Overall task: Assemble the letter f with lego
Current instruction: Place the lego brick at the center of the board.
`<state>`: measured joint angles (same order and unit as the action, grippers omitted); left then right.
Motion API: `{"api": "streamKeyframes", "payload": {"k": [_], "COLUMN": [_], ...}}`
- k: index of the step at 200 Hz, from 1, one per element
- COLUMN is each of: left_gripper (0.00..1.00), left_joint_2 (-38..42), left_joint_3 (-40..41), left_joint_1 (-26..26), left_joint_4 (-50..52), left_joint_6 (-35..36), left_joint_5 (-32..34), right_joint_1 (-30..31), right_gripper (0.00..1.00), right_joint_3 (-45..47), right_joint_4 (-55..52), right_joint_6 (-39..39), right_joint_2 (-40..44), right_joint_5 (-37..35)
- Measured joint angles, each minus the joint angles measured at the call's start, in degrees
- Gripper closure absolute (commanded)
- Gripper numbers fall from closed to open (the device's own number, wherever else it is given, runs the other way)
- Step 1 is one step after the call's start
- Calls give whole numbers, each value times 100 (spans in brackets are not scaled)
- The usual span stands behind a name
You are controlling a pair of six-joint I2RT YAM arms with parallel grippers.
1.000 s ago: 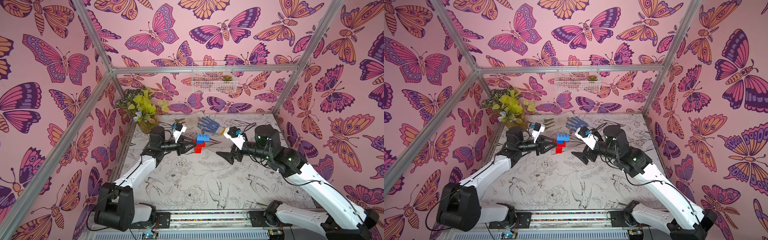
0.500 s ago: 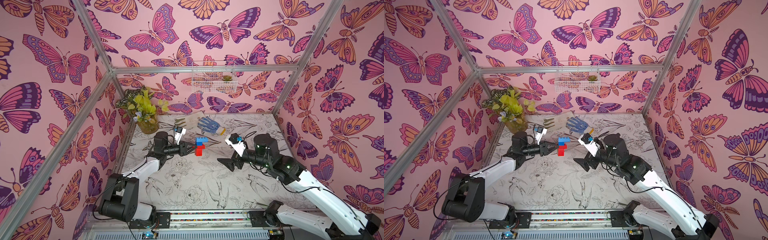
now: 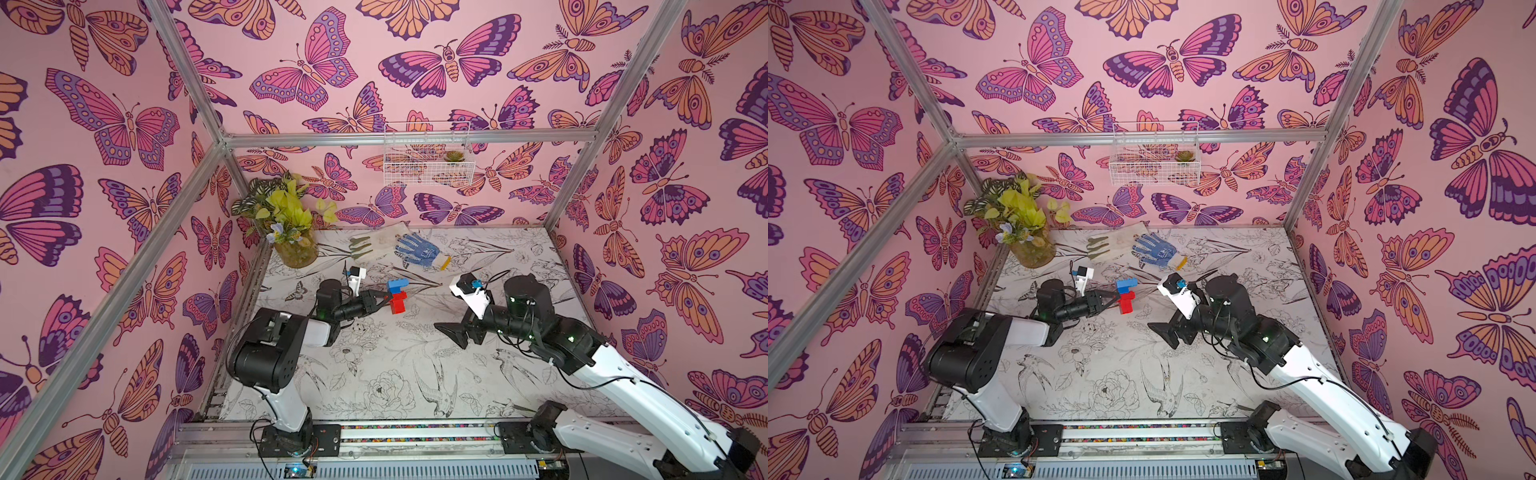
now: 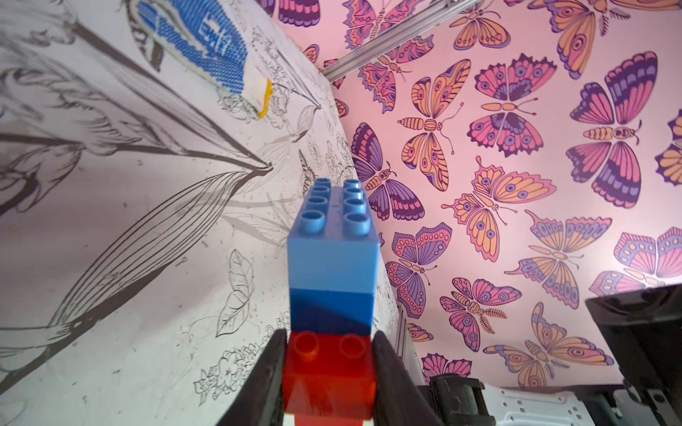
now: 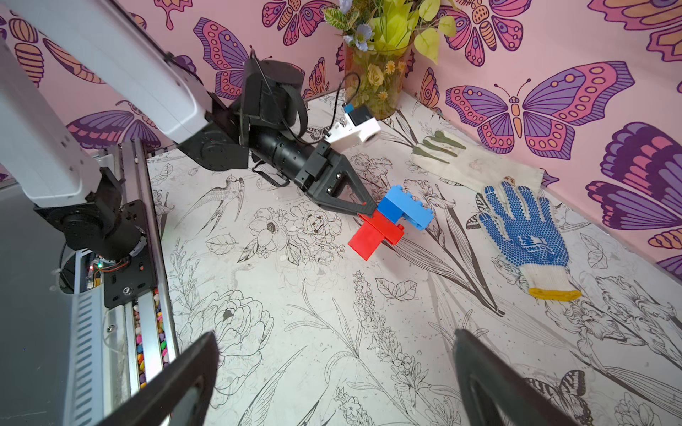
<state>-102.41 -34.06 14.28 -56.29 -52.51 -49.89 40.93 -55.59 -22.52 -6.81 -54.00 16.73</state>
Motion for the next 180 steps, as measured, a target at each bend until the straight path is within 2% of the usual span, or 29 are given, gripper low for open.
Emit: {"api": "streamKeyframes", "payload": {"k": [42, 112, 180], "left_gripper": [82, 81, 78], "left_joint_2": [-446, -472, -841], "left_joint_3": [15, -61, -103], "left_joint_1": [0, 4, 44], "left_joint_4": [-520, -308, -219], "left_joint_6": [-424, -428, -459], "left_joint_5": [26, 44, 50], "right_joint_1": [0, 0, 0], "right_gripper": [1, 1, 1], "right_joint_3": [9, 125, 166], "right_joint_4": [2, 7, 9], "right_joint_6": [24, 61, 61], "right_joint_2": [76, 22, -2], "right_joint_5": [-2, -2, 0]}}
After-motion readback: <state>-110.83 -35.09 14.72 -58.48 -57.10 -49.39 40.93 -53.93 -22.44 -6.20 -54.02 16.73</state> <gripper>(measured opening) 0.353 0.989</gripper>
